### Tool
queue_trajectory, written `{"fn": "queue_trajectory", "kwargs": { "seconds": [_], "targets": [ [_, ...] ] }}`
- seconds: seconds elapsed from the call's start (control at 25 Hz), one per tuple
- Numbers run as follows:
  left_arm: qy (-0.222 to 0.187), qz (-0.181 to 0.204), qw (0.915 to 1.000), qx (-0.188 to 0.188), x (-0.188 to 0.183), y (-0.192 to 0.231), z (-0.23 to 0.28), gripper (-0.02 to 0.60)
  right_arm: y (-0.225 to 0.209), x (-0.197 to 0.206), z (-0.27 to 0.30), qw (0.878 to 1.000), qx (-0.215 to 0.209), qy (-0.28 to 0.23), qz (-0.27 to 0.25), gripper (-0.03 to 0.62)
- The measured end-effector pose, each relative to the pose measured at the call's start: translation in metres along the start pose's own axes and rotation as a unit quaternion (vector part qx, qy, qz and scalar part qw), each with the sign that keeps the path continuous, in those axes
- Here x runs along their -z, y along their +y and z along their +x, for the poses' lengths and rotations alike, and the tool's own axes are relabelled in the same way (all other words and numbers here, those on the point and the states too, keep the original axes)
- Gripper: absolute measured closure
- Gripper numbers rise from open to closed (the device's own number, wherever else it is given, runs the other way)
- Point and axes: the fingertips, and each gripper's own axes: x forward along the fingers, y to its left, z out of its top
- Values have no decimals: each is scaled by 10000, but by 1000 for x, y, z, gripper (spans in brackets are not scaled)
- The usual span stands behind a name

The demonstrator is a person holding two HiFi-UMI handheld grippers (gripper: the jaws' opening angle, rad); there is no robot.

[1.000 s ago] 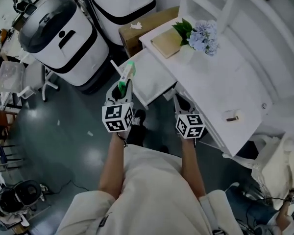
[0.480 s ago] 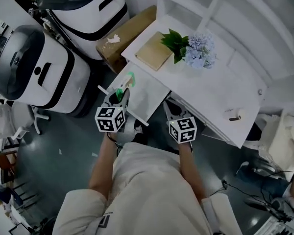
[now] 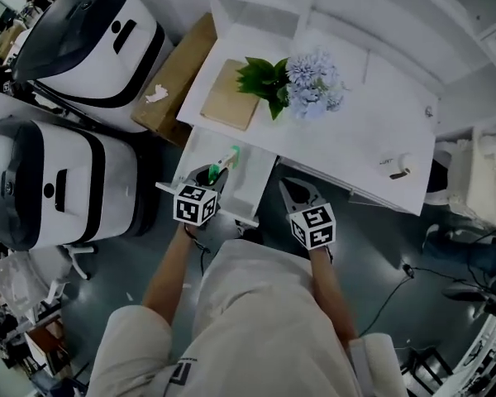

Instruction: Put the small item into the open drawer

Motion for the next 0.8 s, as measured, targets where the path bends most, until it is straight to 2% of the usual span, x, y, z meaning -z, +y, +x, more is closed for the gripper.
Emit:
{"fn": "queue_trajectory", "kwargs": {
  "seconds": [0.24,0.32,0.44,0.48,0.52,0.68,0.8],
  "targets": [
    [495,-79,9957,776,18,0,31,482,-14,22,-6,9986,401,159,302,569],
    [732,212,9927,936,26,0,38,482,-16,27,-5,9979,479,170,412,569],
    [1114,962,9833,1075,40,-1,50,482,-15,35,-3,9965,593,191,554,569],
    [1189,1032,9808,1148,44,-1,53,482,-14,39,-3,9961,621,202,602,569],
    [1242,962,9799,1230,48,0,58,482,-12,44,-2,9956,640,224,644,568],
    [1439,231,9781,1484,61,9,78,482,-6,70,1,9935,704,468,761,569],
    [1661,109,9734,1575,71,15,89,482,-5,81,0,9916,779,597,847,569]
  ]
}}
